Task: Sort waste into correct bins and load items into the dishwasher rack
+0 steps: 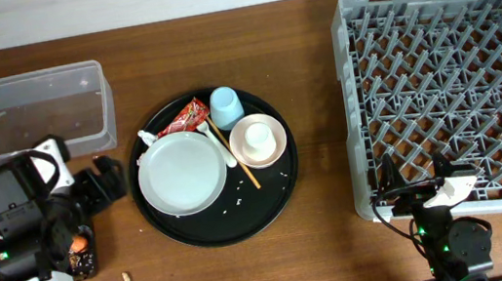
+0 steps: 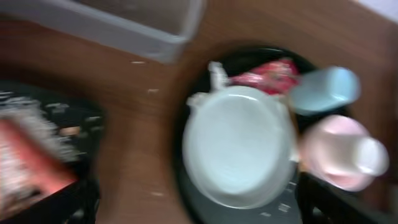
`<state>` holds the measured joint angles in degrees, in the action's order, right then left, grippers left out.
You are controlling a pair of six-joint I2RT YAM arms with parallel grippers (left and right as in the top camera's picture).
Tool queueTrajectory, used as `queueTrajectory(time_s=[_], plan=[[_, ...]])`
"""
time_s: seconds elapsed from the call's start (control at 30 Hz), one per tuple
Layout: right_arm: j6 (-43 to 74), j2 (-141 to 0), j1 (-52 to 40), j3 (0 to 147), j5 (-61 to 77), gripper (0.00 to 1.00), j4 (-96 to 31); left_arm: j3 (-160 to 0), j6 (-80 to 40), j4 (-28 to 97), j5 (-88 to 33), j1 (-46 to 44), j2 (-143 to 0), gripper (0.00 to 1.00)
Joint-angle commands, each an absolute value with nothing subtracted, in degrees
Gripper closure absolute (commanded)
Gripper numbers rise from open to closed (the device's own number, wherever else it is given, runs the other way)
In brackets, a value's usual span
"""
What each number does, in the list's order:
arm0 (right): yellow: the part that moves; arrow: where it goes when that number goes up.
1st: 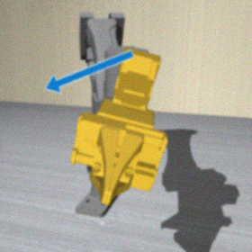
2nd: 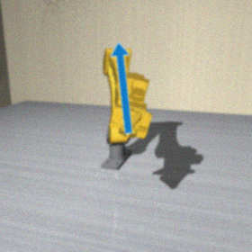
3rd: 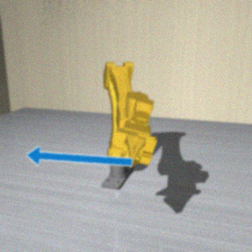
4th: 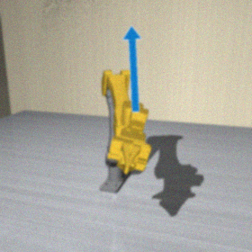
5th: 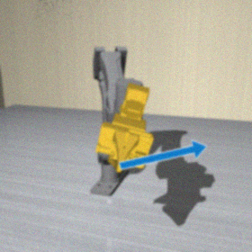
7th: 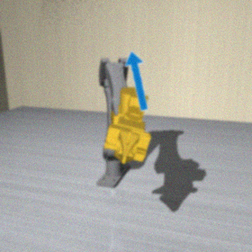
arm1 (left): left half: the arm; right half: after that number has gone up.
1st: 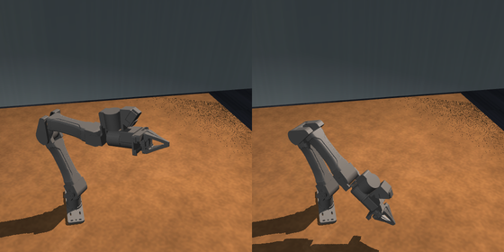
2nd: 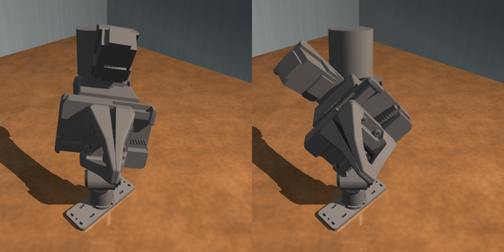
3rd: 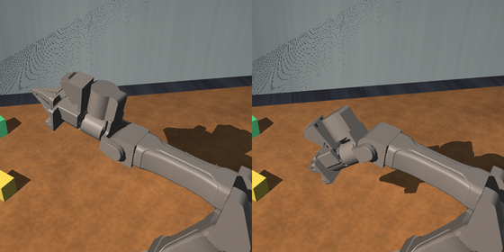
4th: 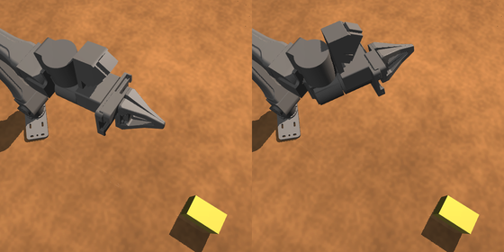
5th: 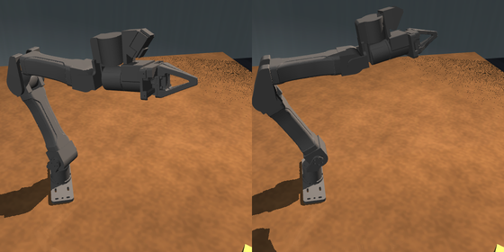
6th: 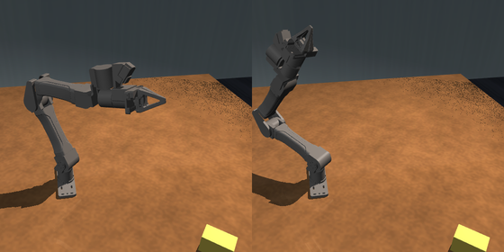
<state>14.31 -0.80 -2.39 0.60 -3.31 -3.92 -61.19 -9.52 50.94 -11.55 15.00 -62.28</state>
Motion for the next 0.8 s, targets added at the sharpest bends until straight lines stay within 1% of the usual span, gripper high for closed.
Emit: queueTrajectory(time_s=[0.0, 0.07, 0.13, 0.2, 0.3, 0.4, 0.47, 0.5, 0.53, 0.57, 0.63, 0.67, 0.73, 0.77], plan=[[13.7, -0.4, -2.2, 0.3, -3.2, 0.01, -4.4, -62.0, -11.4, 51.1, 0.3, 16.1, -61.8, 0.01], [13.8, -0.4, -2.2, 0.3, -3.2, 0.01, -4.4, -62.0, -17.6, 50.7, 1.7, 19.6, -61.9, 0.01], [13.7, -0.4, -2.2, 0.3, -3.2, 0.01, -4.4, -62.0, -22.5, 50.1, -0.3, 23.8, -61.9, 0.01], [13.7, -0.4, -2.2, 0.3, -3.2, 0.01, -4.4, -62.0, -23.6, 50.0, -3.0, 26.8, -61.9, 0.01], [14.6, -0.4, -2.2, 0.3, -3.1, 0.01, -3.6, -62.0, -23.6, 50.7, -4.1, 27.9, -61.9, 0.01], [20.4, -0.4, -2.2, 0.3, -0.8, 0.01, -2.2, -62.0, -23.6, 53.6, -4.1, 27.9, -61.9, 0.01], [27.2, -0.4, -2.2, 0.3, 5.4, 0.01, -2.1, -62.0, -23.5, 56.0, -3.5, 27.9, -61.9, 0.01], [32.6, -0.4, -2.2, 0.3, 10.8, 0.01, -2.2, -62.0, -23.6, 56.2, -2.6, 27.9, -61.9, 0.01], [37.8, -0.4, -2.2, 0.3, 17.3, 0.01, -2.2, -62.0, -23.5, 56.4, -2.0, 27.9, -61.9, 0.01], [42.7, -0.4, -2.2, 0.3, 27.0, 0.01, -2.4, -62.0, -23.6, 57.2, -2.6, 27.9, -61.9, 0.01], [43.0, -0.4, -2.2, 0.3, 35.4, 0.01, -2.7, -62.0, -23.5, 57.6, -5.5, 27.9, -61.9, 0.01], [43.4, -0.4, -2.2, 0.3, 36.8, 0.01, -2.2, -62.0, -23.3, 57.5, -7.3, 27.9, -61.9, 0.01], [47.9, -0.4, -2.2, 0.3, 36.9, 0.01, -0.1, -62.0, -19.3, 55.8, -13.5, 27.9, -61.9, 0.01], [49.6, -0.4, -2.2, 0.3, 37.1, 0.01, 1.1, -62.0, -19.0, 55.5, -14.4, 27.9, -61.9, 0.01]])
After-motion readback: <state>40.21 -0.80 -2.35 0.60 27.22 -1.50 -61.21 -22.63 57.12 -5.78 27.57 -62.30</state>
